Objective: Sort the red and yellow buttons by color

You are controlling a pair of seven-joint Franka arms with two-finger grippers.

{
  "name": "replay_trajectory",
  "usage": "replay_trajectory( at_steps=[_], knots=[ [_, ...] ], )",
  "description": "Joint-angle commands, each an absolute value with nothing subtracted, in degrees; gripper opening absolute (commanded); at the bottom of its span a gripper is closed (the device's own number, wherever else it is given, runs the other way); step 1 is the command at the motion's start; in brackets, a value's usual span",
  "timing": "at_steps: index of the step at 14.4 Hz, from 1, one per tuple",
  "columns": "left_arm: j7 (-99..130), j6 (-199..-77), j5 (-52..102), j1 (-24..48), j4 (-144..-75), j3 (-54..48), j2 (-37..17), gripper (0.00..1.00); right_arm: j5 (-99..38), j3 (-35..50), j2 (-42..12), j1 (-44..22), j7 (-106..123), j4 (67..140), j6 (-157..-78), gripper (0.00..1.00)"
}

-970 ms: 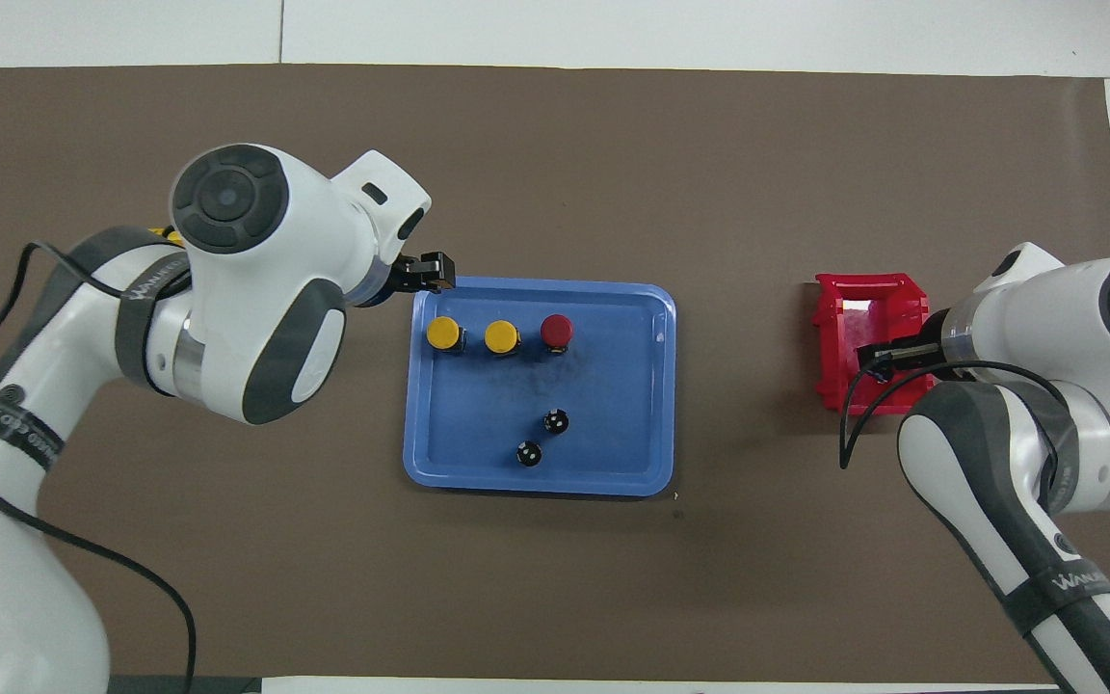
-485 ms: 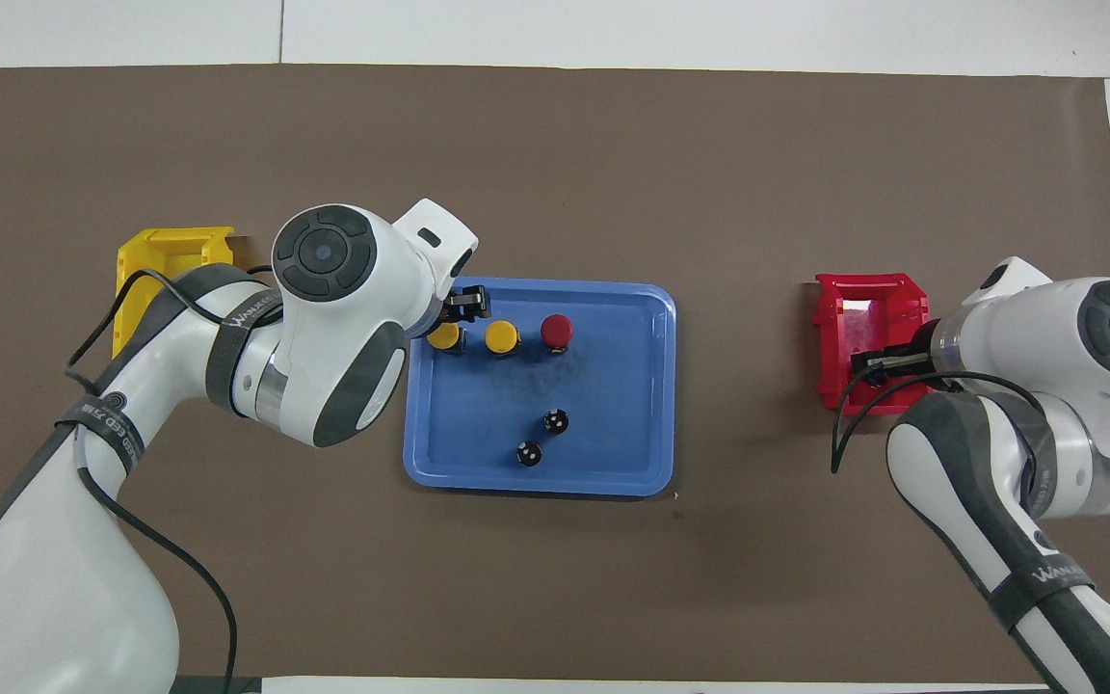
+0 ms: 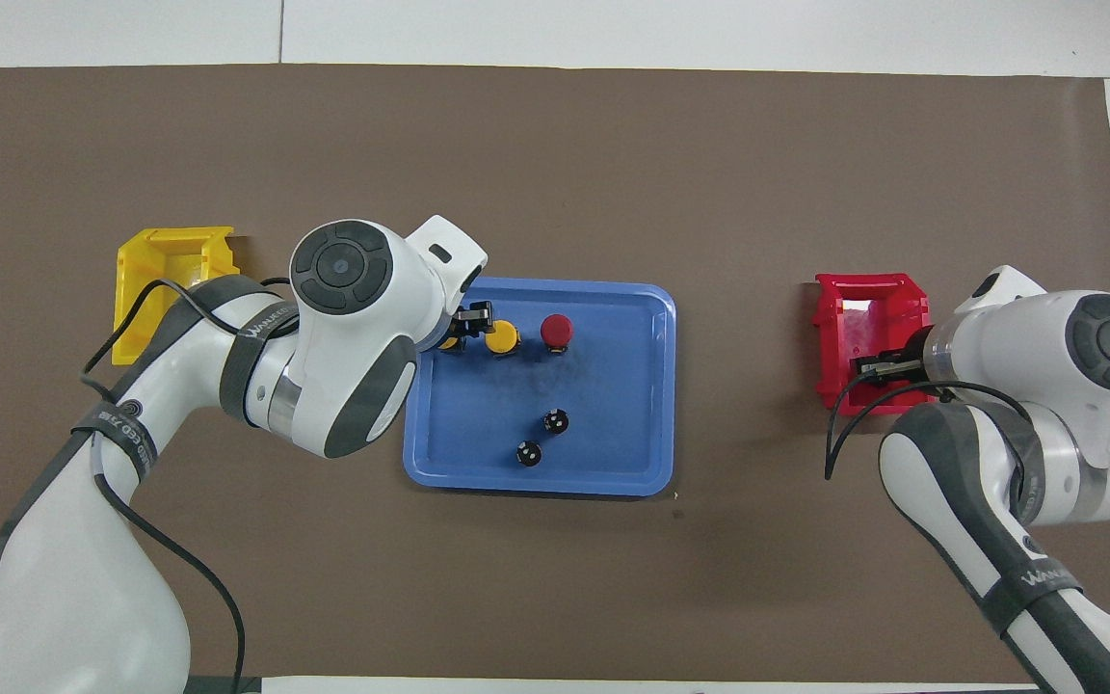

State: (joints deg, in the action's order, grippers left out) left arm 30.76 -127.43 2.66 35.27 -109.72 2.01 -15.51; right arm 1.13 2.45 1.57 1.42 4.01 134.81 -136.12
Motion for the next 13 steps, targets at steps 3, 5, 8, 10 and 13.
replay_trajectory(
  at_steps=[3, 5, 8, 10, 13],
  knots=[
    [31.12, -126.92, 1.93, 35.86, -111.88, 2.81, -13.27, 0.05, 0.88, 2.90, 0.62, 1.58, 5.45, 125.11, -126.07, 0.59],
    [31.11, -124.73, 2.02, 35.51, -110.05, 2.90, -13.27, 0.02, 0.88, 3.25, -0.78, 1.50, 5.36, 116.76, -117.90, 0.62],
    [30.50, -113.85, 2.11, 33.93, -104.08, 3.25, -10.48, 0.02, 0.44, 3.25, -2.72, -2.01, 3.79, 107.34, -109.97, 0.65],
    [25.00, -108.57, 2.46, 30.00, -103.54, 3.60, -7.13, 0.02, 0.44, 3.25, -5.17, -7.35, -3.38, 102.50, -109.33, 0.67],
    [11.39, -106.00, 2.64, 19.64, -103.80, 3.60, -4.92, 0.02, 0.53, 3.25, -7.72, -15.35, -16.83, 101.78, -115.04, 0.70]
  ],
)
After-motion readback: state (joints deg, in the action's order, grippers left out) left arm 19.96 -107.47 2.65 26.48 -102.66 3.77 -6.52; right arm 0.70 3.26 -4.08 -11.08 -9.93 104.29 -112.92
